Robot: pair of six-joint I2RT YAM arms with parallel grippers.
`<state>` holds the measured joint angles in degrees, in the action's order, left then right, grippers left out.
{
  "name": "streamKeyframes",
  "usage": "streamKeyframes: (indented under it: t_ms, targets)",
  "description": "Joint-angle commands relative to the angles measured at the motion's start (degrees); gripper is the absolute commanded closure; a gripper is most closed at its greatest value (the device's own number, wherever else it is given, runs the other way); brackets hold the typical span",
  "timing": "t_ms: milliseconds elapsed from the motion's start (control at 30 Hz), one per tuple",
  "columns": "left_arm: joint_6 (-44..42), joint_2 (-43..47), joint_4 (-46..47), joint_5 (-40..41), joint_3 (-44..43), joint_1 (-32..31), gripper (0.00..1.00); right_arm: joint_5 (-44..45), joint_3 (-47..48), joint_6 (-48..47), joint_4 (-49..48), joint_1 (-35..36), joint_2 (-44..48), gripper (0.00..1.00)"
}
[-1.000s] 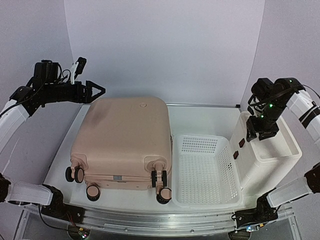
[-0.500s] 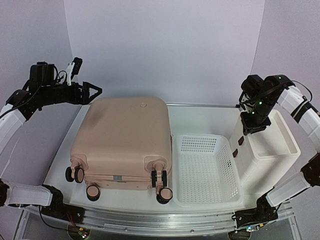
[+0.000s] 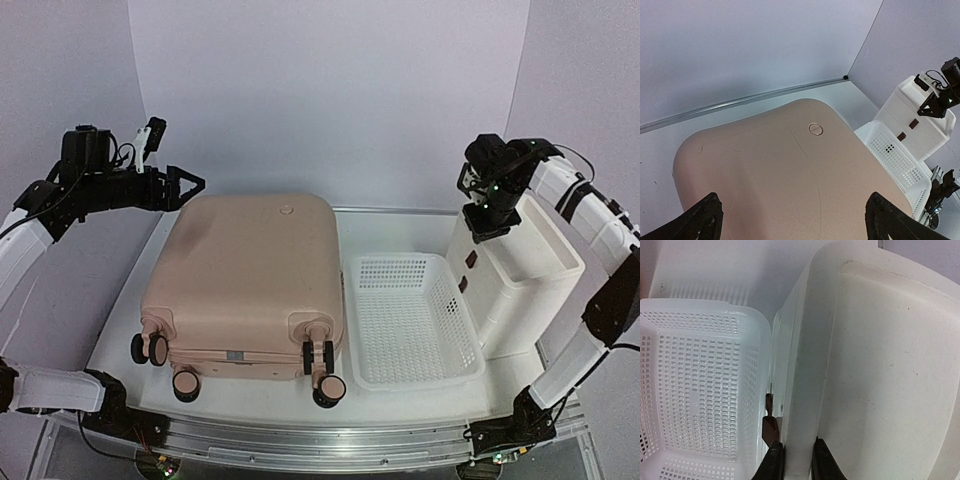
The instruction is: Open, take out, and arrange the luggage
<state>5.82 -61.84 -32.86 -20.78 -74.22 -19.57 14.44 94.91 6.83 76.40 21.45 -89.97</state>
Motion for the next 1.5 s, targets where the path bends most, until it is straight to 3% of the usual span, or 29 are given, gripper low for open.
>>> streamKeyframes:
  t_ms: [0,167,300,400,467,600,667,800,900,1033,1167,1267,1400,1467]
  targets:
    - [-0.5,0.32,2.8,0.14,0.12,-0.28,0.01,-6.09,3.36,-11.91,-17.66,-1.8,-9.4,1.0]
    - [-0.14,-0.11,3.04,-0.55,0.29,-0.24,0.01,-13.87,13.66,-16.93,-23.73,-5.27,-20.64,1.0]
    - [0.22,-0.67,3.32,-1.12,0.47,-0.27,0.01,-16.32,28.78,-19.28,-23.93,-7.27,-32.71,1.0]
    - [0.37,-0.84,3.45,-1.37,0.6,-0.29,0.01,-16.35,41.75,-20.04,-23.84,-8.77,-41.73,0.93]
    - [0.31,-1.01,3.55,-1.08,0.76,-0.28,0.0,-15.65,48.1,-20.87,-23.66,-9.23,-45.85,0.84]
    - [-0.01,-1.47,3.59,-0.35,0.99,-0.29,0.01,-13.59,55.33,-18.95,-19.93,-8.36,-46.64,0.49]
    - [0.06,-1.71,3.62,-0.59,0.93,-0.29,0.0,-8.7,52.29,-16.93,-19.06,-7.03,-42.31,0.23]
    - [0.33,-2.2,3.55,-1.4,0.91,-0.29,0.0,3.77,48.29,-15.29,-10.94,-2.47,-32.98,0.02]
    - [0.37,-2.66,3.59,-1.34,0.91,-0.29,0.01,6.97,44.22,-9.4,-2.02,0.14,-26.43,0.02]
    - [0.24,-3.27,3.57,-1.03,0.98,-0.29,0.01,7.86,24.74,-3.6,0.51,7.79,-15.39,0.02]
    - [-0.08,-4.28,3.59,-0.17,1.08,-0.29,0.01,-4.09,3.6,6.83,-0.65,10.56,-7.47,0.02]
    - [0.01,-4.94,3.6,-0.33,1.17,-0.29,0.01,-7.6,-8.32,9.55,-4.13,10.56,-3.44,0.02]
    - [0.24,-5.48,3.57,-1.09,1.09,-0.33,0.01,-7.76,-17.88,10.31,-6.32,10.6,-2.6,0.17]
    - [0.28,-5.57,3.59,-0.96,1.03,-0.29,0.01,-3.71,-21.84,10.83,-7.25,10.28,-2.58,0.25]
